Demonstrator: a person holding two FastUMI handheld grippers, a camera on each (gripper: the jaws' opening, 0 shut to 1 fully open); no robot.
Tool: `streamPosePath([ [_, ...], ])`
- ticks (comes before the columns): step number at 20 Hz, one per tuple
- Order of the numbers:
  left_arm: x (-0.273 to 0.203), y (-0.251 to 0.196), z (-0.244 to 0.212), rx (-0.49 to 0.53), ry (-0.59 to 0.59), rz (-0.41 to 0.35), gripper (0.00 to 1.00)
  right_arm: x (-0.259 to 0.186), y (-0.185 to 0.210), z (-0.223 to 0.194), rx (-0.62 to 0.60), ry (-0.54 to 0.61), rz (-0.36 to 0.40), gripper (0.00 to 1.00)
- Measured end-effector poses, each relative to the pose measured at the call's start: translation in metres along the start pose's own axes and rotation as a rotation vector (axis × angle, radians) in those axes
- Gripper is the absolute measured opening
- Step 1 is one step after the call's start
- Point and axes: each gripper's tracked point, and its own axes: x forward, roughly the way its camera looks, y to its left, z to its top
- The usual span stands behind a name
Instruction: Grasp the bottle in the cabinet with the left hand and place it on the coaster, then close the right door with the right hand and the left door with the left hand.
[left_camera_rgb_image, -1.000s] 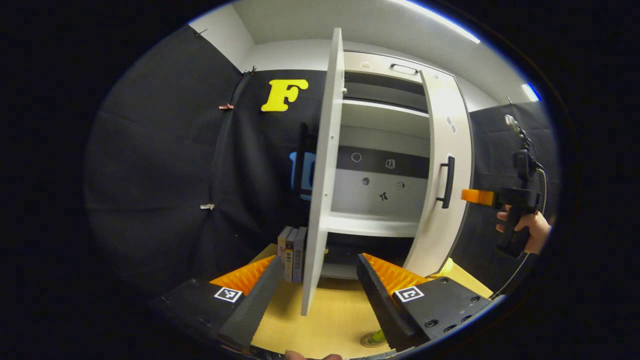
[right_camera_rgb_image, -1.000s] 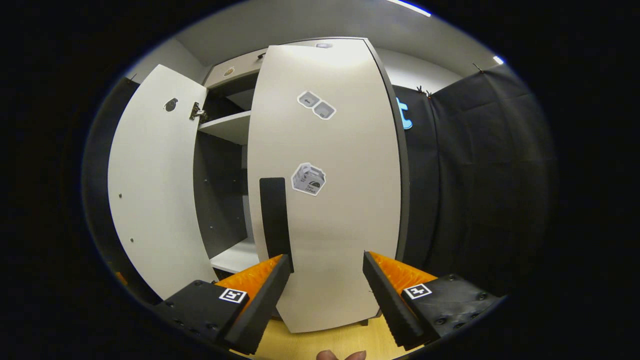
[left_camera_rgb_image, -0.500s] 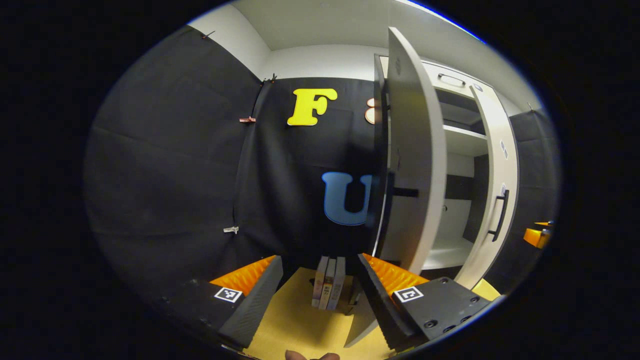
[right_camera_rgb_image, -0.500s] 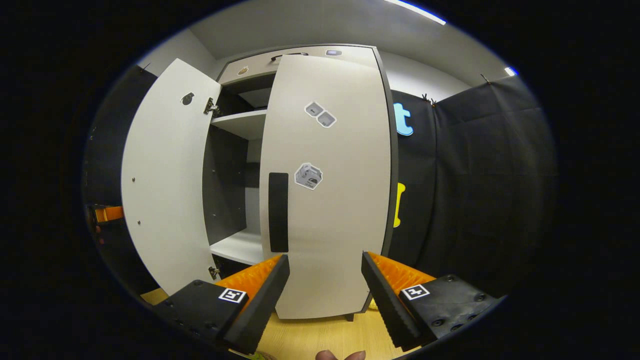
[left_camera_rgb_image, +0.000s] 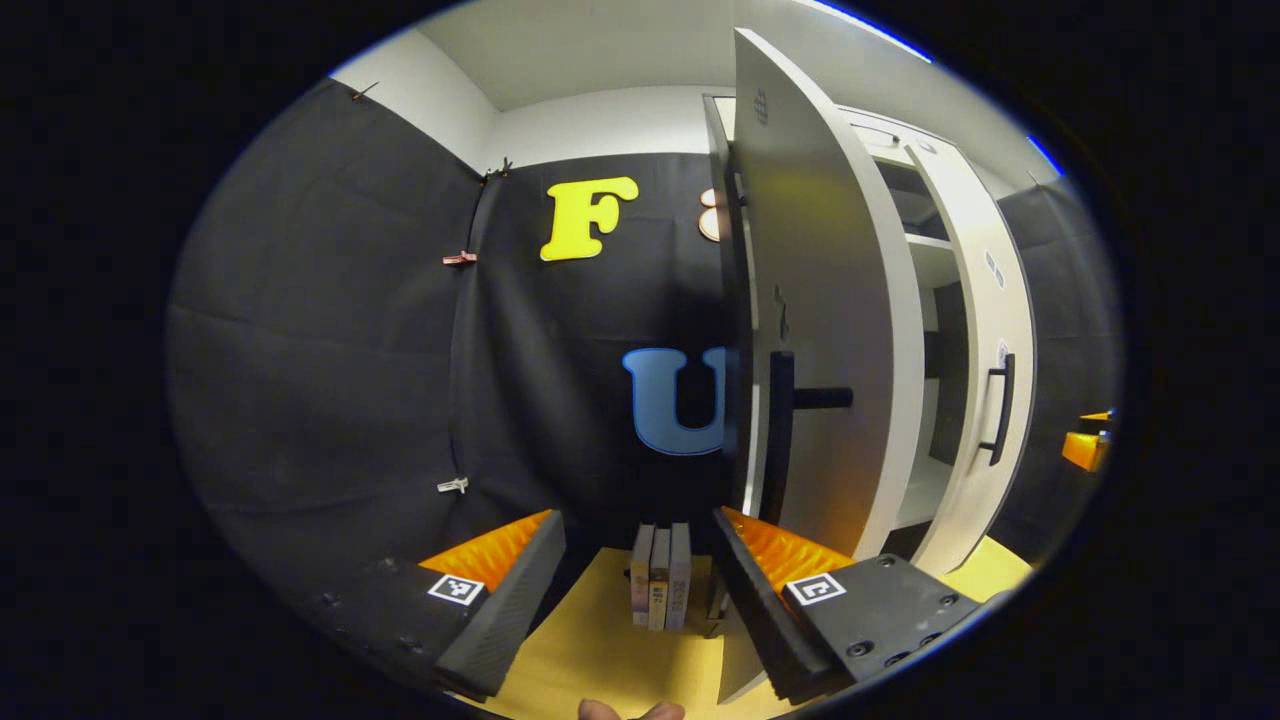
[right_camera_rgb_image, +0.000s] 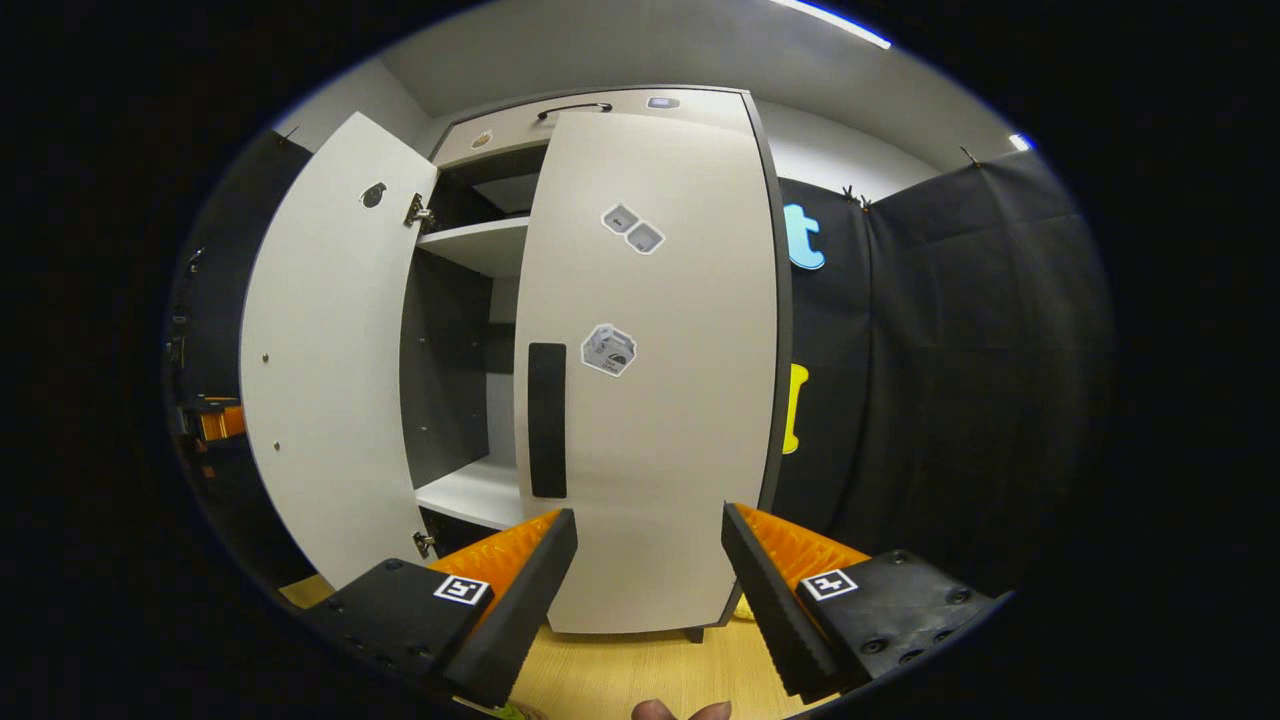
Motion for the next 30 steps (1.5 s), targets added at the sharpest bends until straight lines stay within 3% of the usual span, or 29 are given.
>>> streamPosePath([
  [10,-0.018,-0.061,-0.001,-0.007,0.014,-0.062,0.94,-0.006,-0.016,-0.006,0.006,0.009,-0.002,0.97],
  [19,-0.01,-0.16,-0.009,-0.049,0.034,-0.228,0.94,-0.022,-0.034,-0.005,0.016,0.012,-0.021,0.97],
  [20,-0.008,-0.171,-0.011,-0.048,0.034,-0.235,0.91,-0.023,-0.037,-0.004,0.023,0.01,-0.028,0.97],
  [23,0.002,-0.194,-0.011,-0.062,0.037,-0.256,0.95,-0.029,-0.047,-0.001,0.043,0.003,-0.052,0.97],
  [24,0.006,-0.203,-0.01,-0.068,0.038,-0.268,0.92,-0.03,-0.051,-0.001,0.043,0.004,-0.06,0.96],
  [30,0.027,-0.223,-0.004,-0.062,0.03,-0.259,0.94,-0.04,-0.07,0.0,0.053,0.004,-0.089,0.97],
])
